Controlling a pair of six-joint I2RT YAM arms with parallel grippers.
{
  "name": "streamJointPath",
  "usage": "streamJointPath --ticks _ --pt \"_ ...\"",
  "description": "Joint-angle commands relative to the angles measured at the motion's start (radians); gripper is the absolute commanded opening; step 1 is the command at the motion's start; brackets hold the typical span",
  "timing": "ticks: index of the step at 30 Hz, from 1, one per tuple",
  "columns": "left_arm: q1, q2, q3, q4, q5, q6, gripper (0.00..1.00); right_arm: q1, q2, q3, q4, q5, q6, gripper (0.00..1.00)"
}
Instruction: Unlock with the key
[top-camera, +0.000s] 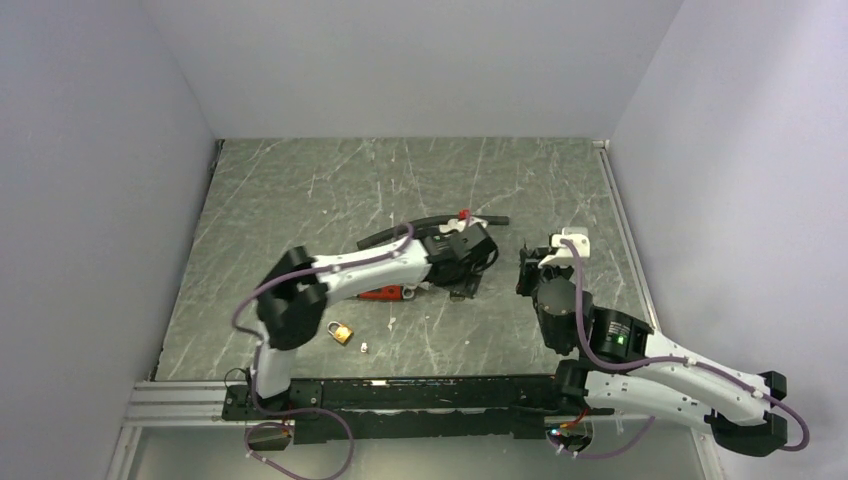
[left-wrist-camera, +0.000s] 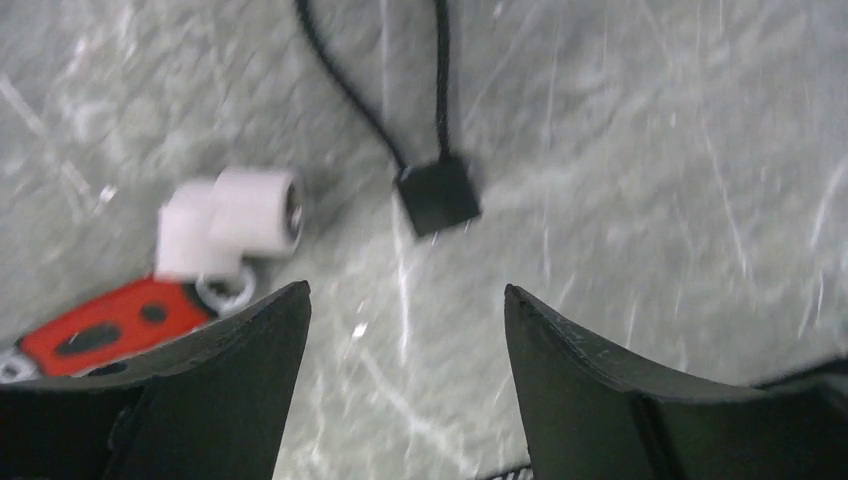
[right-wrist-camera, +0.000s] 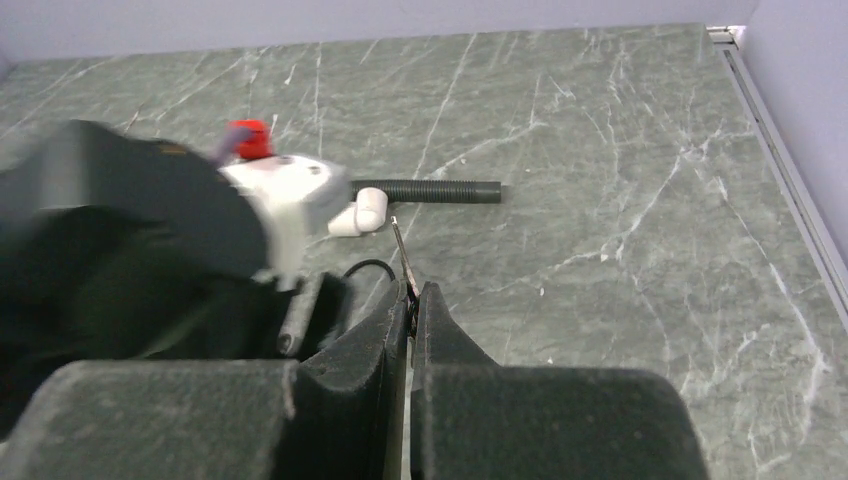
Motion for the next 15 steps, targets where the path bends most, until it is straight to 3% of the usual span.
streamJointPath --ticks 1,7,15 --pt "0.026 0.166 0.189 -0.043 -0.039 -0.07 0.76 -0.001 -0.028 0.034 -0.031 0.026 0.022 0.0" --pt "0.06 0.269 0.246 -0.054 -0.001 -0.134 0.73 -0.001 -0.039 0.014 -0.038 -0.008 0.047 0.0" --pt "0.061 0.327 0.192 0.027 0.06 -0.178 0.69 -0.001 -0.061 -0.038 0.021 -0.047 0.025 0.0"
